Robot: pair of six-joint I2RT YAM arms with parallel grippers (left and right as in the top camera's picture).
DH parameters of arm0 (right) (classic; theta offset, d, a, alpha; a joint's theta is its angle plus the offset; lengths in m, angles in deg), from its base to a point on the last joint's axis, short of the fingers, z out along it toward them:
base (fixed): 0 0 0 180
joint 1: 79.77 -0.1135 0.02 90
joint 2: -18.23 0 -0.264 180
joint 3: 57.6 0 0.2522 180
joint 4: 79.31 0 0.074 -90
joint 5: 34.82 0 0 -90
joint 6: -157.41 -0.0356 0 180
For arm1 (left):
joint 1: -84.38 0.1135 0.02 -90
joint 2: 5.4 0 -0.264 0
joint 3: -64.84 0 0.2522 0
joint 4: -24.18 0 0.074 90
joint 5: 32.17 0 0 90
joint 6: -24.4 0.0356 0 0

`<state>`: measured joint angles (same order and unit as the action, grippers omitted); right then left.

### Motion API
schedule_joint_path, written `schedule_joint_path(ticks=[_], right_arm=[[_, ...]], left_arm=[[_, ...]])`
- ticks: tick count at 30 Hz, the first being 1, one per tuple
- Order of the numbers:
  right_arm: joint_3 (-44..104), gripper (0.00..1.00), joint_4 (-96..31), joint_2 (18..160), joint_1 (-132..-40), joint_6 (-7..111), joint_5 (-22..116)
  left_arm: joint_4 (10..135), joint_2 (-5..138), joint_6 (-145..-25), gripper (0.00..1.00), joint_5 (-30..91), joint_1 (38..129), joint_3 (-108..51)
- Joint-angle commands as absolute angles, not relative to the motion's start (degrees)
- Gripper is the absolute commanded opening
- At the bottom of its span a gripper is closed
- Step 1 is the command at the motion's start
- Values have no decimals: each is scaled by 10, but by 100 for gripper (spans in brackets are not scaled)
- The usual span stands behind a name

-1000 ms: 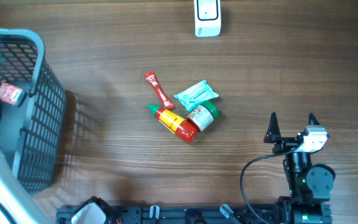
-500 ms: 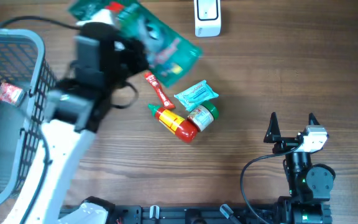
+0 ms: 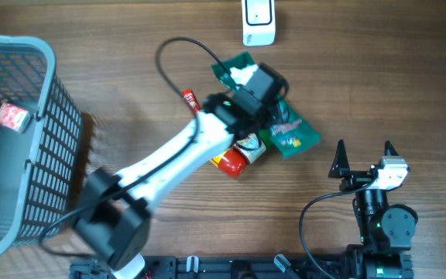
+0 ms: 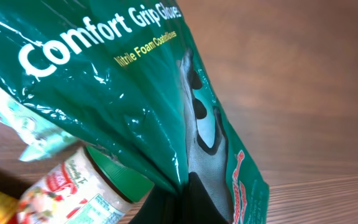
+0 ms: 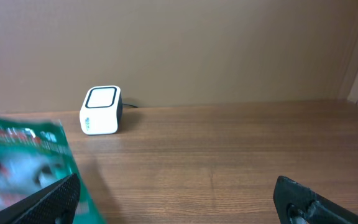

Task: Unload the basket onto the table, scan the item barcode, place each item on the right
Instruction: 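Carry the gloves pack with the left gripper and lay it right of the jar, then reach the left gripper into the basket and grasp the orange tissue pack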

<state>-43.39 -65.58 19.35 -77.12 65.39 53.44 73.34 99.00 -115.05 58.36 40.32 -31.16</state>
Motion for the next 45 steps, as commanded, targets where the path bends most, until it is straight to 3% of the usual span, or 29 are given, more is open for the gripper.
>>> schedule_joint_path(ticks=[1, 3, 9, 12, 19, 22, 23, 26, 37, 41, 45], right_arm=[[-435, 100, -657, 193, -775, 659, 525], [-435, 100, -657, 193, -775, 659, 525], [-435, 100, -657, 193, -775, 659, 525], [-435, 100, -657, 193, -775, 659, 525], [-435, 100, -657, 193, -775, 659, 525], [-435, 100, -657, 193, -775, 659, 525], [-435, 100, -657, 193, -775, 659, 525], [-435, 100, -657, 193, -775, 659, 525], [-435, 100, -657, 193, -775, 659, 525], [-435, 100, -657, 193, -775, 659, 525], [-435, 100, -657, 193, -775, 659, 525]], left_arm=[[730, 1020, -1153, 4, 586, 382, -311], [726, 1020, -1153, 6, 586, 373, -311], [742, 1004, -1153, 25, 585, 369, -311], [771, 963, -1148, 27, 596, 373, -321], [852, 805, -1123, 45, 789, 431, -343], [880, 735, -1123, 56, 862, 503, -343], [885, 716, -1123, 66, 880, 537, -343], [884, 673, -1123, 79, 894, 656, -343], [882, 664, -1123, 82, 717, 1134, -344], [912, 713, -1031, 84, 715, 1204, -339], [865, 789, -909, 97, 716, 1207, -315]])
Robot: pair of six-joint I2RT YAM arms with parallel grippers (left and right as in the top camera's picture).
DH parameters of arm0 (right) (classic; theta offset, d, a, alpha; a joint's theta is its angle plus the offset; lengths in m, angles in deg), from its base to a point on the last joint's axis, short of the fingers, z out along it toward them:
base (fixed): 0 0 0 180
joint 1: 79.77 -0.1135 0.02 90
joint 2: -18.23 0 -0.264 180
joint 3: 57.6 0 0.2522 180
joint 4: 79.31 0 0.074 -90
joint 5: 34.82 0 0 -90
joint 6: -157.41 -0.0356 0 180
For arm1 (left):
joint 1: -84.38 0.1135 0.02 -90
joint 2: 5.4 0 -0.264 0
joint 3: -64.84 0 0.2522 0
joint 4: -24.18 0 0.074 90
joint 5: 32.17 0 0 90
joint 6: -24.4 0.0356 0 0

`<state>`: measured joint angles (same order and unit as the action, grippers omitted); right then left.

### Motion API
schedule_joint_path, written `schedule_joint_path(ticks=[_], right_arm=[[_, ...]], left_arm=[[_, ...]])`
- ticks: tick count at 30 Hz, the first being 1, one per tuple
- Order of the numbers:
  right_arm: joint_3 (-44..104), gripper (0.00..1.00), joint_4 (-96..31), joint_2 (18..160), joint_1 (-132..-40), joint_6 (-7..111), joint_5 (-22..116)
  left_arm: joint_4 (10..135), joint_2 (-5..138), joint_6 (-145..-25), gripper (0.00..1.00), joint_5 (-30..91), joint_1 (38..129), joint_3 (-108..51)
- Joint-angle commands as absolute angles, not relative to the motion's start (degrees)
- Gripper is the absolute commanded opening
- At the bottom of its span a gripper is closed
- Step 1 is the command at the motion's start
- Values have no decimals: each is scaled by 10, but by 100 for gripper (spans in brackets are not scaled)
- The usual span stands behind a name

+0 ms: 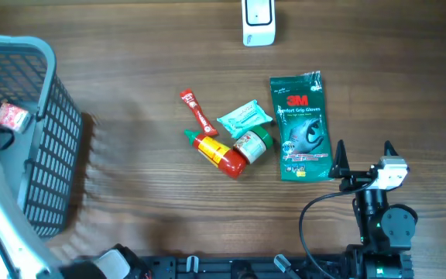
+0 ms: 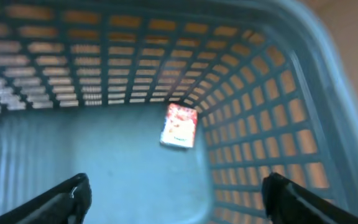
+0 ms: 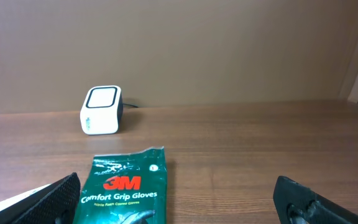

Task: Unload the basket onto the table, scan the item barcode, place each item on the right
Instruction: 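Reach the left gripper into the basket and grasp the orange tissue pack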

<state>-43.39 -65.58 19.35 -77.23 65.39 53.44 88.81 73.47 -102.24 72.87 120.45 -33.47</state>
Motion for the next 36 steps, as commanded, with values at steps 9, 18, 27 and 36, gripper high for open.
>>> schedule_joint_path(ticks=[9, 18, 27, 36], right_arm=[[-435, 100, -657, 193, -775, 659, 525], [-435, 100, -657, 193, -775, 659, 525], [-435, 100, -657, 193, -775, 659, 525], [-435, 100, -657, 193, -775, 659, 525]], left_arm=[[821, 980, -838, 100, 732, 1206, -314], [712, 1077, -823, 100, 713, 1206, -314], [645, 1141, -823, 100, 666, 1206, -314], [694, 1138, -823, 33, 737, 1206, -314]])
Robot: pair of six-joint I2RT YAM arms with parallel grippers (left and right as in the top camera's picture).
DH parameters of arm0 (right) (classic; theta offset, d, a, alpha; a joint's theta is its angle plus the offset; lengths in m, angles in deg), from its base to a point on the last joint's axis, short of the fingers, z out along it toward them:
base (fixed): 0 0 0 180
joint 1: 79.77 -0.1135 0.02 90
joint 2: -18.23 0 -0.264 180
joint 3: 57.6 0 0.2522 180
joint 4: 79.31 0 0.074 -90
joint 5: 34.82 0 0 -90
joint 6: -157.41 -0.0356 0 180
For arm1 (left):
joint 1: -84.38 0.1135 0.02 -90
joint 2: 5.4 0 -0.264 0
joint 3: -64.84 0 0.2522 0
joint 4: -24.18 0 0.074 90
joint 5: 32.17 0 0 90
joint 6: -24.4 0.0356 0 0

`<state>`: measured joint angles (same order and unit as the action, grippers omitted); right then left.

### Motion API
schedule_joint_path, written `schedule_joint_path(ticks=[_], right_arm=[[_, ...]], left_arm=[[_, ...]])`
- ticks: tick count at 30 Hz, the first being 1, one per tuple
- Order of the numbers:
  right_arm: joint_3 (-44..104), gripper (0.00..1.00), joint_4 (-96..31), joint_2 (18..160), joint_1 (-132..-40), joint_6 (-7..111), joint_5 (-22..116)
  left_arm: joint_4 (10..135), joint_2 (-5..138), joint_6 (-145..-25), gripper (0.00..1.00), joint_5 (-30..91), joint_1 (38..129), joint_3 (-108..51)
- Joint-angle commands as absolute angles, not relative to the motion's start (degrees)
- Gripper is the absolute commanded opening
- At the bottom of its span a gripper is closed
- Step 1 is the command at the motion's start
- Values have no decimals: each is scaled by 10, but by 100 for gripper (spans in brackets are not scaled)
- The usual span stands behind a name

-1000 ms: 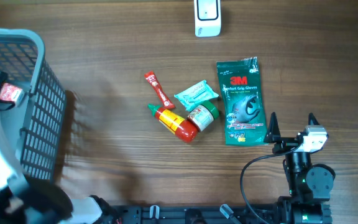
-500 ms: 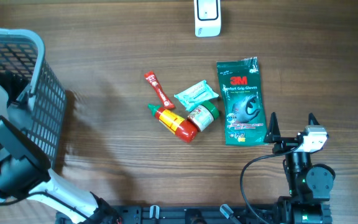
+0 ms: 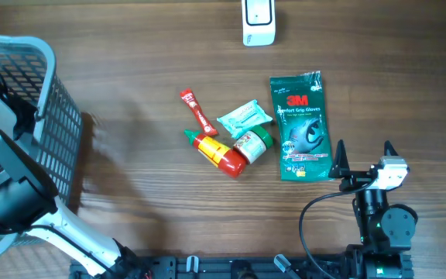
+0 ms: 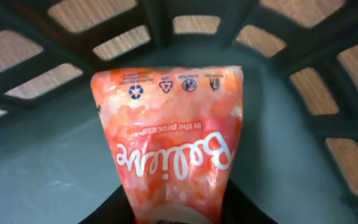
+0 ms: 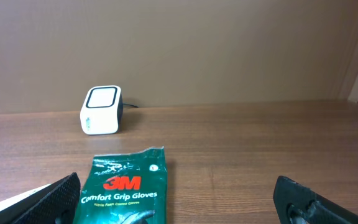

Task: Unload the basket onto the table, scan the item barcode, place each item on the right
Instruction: 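Reach the left gripper into the basket and grasp the orange tissue pack, then carry the tissue pack with the left gripper and drop it on the gloves pack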

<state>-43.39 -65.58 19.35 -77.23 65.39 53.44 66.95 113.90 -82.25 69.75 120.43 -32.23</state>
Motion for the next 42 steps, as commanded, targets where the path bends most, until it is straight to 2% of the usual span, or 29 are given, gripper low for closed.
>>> schedule_joint_path(ticks=[1, 8, 13, 16, 19, 26, 31, 37, 42], right_arm=[[-435, 100, -657, 193, -775, 659, 525], [-435, 100, -657, 193, -775, 659, 525], [-435, 100, -657, 193, -775, 659, 525], [-435, 100, -657, 193, -775, 659, 525], [-435, 100, -657, 193, -775, 659, 525], [-435, 100, -657, 193, -775, 659, 525], [-435, 100, -657, 193, -775, 659, 525], [-435, 100, -657, 193, -775, 659, 525], [-435, 100, -657, 193, -775, 659, 525]], left_arm=[[702, 1120, -822, 33, 749, 1206, -314], [759, 904, -828, 34, 754, 1197, -314], [804, 727, -828, 35, 636, 1163, -314], [826, 633, -843, 36, 510, 1095, -314], [832, 604, -845, 36, 461, 992, -314], [841, 662, -855, 36, 459, 715, -314], [787, 789, -856, 38, 458, 561, -314], [641, 958, -860, 44, 458, 429, -314], [578, 1059, -888, 44, 459, 380, -314]])
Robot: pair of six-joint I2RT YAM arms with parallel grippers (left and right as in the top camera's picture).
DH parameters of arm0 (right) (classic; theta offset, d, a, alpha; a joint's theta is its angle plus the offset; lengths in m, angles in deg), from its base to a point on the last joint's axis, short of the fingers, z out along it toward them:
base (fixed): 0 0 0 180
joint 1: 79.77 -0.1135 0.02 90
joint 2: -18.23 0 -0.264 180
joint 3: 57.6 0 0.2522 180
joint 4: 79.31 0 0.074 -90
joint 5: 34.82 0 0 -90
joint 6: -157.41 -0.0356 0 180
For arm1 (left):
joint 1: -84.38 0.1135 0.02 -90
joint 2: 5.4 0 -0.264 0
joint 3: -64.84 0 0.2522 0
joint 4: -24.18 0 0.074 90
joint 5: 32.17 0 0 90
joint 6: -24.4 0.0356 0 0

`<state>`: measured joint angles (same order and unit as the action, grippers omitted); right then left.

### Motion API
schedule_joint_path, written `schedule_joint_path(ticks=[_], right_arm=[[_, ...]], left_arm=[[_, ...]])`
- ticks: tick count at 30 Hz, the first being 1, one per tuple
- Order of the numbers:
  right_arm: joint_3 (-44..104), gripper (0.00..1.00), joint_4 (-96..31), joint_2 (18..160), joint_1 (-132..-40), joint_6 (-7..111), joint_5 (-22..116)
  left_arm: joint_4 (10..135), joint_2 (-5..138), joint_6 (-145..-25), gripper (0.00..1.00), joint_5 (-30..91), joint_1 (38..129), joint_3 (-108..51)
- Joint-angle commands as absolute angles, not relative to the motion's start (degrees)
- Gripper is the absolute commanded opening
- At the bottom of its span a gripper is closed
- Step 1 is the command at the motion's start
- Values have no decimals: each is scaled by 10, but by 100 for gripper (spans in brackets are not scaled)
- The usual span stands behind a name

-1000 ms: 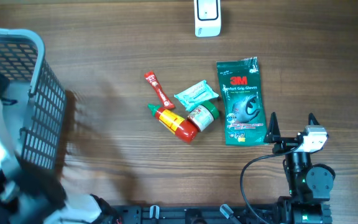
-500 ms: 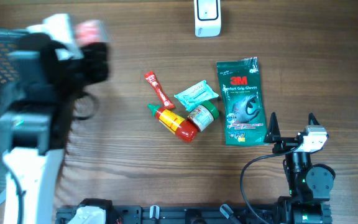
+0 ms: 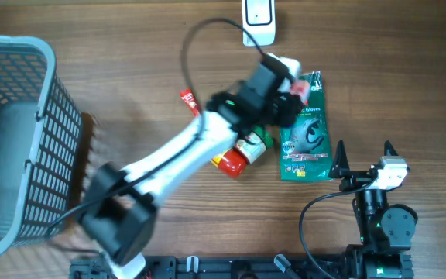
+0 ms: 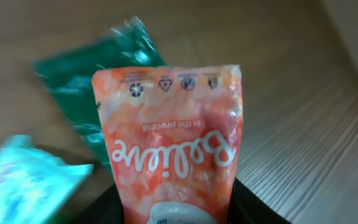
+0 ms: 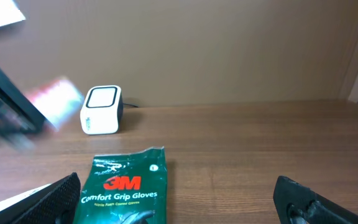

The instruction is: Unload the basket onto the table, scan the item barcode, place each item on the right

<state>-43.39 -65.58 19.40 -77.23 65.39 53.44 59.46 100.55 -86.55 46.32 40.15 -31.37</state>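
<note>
An orange-pink pouch [image 4: 173,143] with white lettering is held in my left gripper [image 4: 173,214], which is shut on its lower end. In the overhead view the pouch [image 3: 296,87] hangs over the top edge of the green glove pack [image 3: 302,132], a little below and right of the white scanner [image 3: 258,21]. From the right wrist the pouch [image 5: 55,99] shows as a blur just left of the scanner [image 5: 101,110]. My right gripper [image 5: 179,202] rests open at the table's front right, nothing between its fingers.
A grey mesh basket [image 3: 45,116] stands at the left edge. Under my left arm lie a red sachet [image 3: 188,99], a red sauce bottle [image 3: 228,161] and a green-lidded jar [image 3: 252,143]. A teal packet [image 4: 23,180] lies beside the glove pack [image 4: 98,99].
My left gripper was down in the basket, shut on the pouch. Now it holds the pouch out over the table, above the glove pack near the scanner. The right arm has not moved.
My left gripper first held the green glove pack above the loose items. Then the pack lay flat on the table and the gripper was open over the basket with the pouch inside. It then shut on the pouch there, and now holds it near the scanner.
</note>
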Motion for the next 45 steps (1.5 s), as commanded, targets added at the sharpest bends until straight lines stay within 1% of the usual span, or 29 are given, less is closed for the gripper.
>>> schedule_joint_path(ticks=[1, 4, 5, 7, 8, 9, 10, 11, 14, 16, 19, 22, 27, 30, 32, 36, 37, 38, 40, 42, 45], right_arm=[[-435, 100, -657, 193, -775, 659, 525], [-435, 100, -657, 193, -775, 659, 525], [-435, 100, -657, 193, -775, 659, 525], [-435, 100, -657, 193, -775, 659, 525], [-435, 100, -657, 193, -775, 659, 525], [-435, 100, -657, 193, -775, 659, 525], [-435, 100, -657, 193, -775, 659, 525], [-435, 100, -657, 193, -775, 659, 525], [-435, 100, -657, 193, -775, 659, 525], [-435, 100, -657, 193, -775, 659, 525], [-435, 100, -657, 197, -775, 659, 525], [-435, 100, -657, 199, -775, 659, 525], [-435, 100, -657, 199, -775, 659, 525], [-435, 100, -657, 199, -775, 659, 525], [-435, 100, -657, 199, -775, 659, 525], [-435, 100, -657, 199, -775, 659, 525], [-435, 100, -657, 199, -775, 659, 525], [-435, 100, -657, 199, -775, 659, 525], [-435, 100, -657, 199, -775, 659, 525], [-435, 100, -657, 199, -775, 659, 525], [-435, 100, -657, 199, -775, 659, 525]], left_arm=[[575, 1075, -888, 44, 459, 374, -314], [585, 1117, -888, 43, 459, 367, -314], [588, 1120, -888, 45, 459, 367, -314], [590, 1121, -888, 53, 459, 370, -314], [592, 1118, -888, 78, 459, 374, -314], [598, 1115, -888, 91, 459, 379, -314], [607, 1109, -888, 97, 459, 384, -314], [621, 1100, -886, 100, 459, 391, -314], [668, 1059, -883, 100, 477, 420, -314], [724, 1008, -877, 100, 538, 457, -314], [786, 942, -837, 100, 565, 501, -314], [868, 849, -838, 100, 633, 548, -314], [920, 708, -838, 100, 723, 610, -314], [963, 640, -838, 100, 736, 641, -314], [998, 594, -838, 100, 738, 643, -314], [1069, 506, -847, 100, 741, 612, -314], [1085, 486, -875, 100, 757, 605, -314], [1113, 461, -928, 100, 792, 597, -314], [1153, 439, -971, 100, 824, 595, -314], [1175, 428, -994, 100, 832, 595, -314], [1189, 425, -993, 100, 826, 595, -314]])
